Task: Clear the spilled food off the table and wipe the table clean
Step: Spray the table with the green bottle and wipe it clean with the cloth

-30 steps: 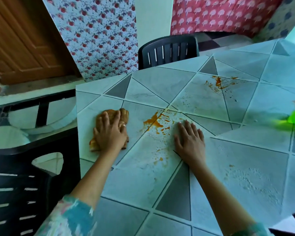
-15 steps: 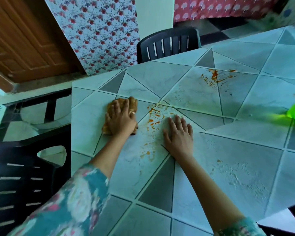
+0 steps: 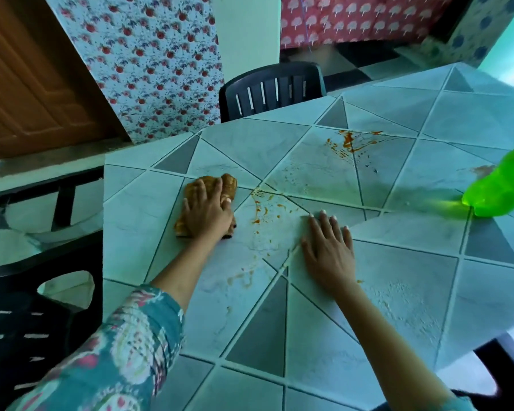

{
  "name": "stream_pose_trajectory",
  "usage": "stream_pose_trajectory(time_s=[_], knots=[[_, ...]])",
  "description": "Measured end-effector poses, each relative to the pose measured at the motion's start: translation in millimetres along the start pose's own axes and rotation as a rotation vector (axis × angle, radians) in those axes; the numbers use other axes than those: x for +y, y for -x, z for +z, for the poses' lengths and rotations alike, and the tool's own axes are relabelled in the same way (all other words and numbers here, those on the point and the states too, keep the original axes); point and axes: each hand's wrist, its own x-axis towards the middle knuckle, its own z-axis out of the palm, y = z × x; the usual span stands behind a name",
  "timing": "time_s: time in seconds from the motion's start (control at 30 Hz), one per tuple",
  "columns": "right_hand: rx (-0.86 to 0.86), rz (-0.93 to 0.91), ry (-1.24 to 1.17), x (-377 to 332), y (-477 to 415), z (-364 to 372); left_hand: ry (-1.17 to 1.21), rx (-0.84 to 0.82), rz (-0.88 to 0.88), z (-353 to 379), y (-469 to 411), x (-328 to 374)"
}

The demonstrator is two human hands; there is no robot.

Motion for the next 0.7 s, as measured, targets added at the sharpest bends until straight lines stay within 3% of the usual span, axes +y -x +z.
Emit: stream_pose_trajectory(time_s=[0.17, 0.3, 0.37, 0.5, 0.7], knots=[[0.029, 0.012, 0.017, 1.2, -1.5, 1.3, 0.070, -0.038, 0.219, 18.2, -18.0, 84.3], [0.069, 0.066, 0.006, 3.4, -9.8, -1.8, 0.003, -0.062, 0.479, 23.4, 37.3, 75.5], [0.080, 0.091, -0.004, 6.8, -20.6, -5.9, -0.023, -0.061, 0.474, 19.3, 38.5, 47.8], [0.057, 0.077, -0.025, 12.1, -30.4, -7.6, -0.023, -0.015, 0.247, 9.0, -24.5, 29.1], [0.102, 0.086, -0.025, 13.9, -30.0, -1.9, 0.040, -0.085, 0.282, 24.5, -93.1, 111.1]])
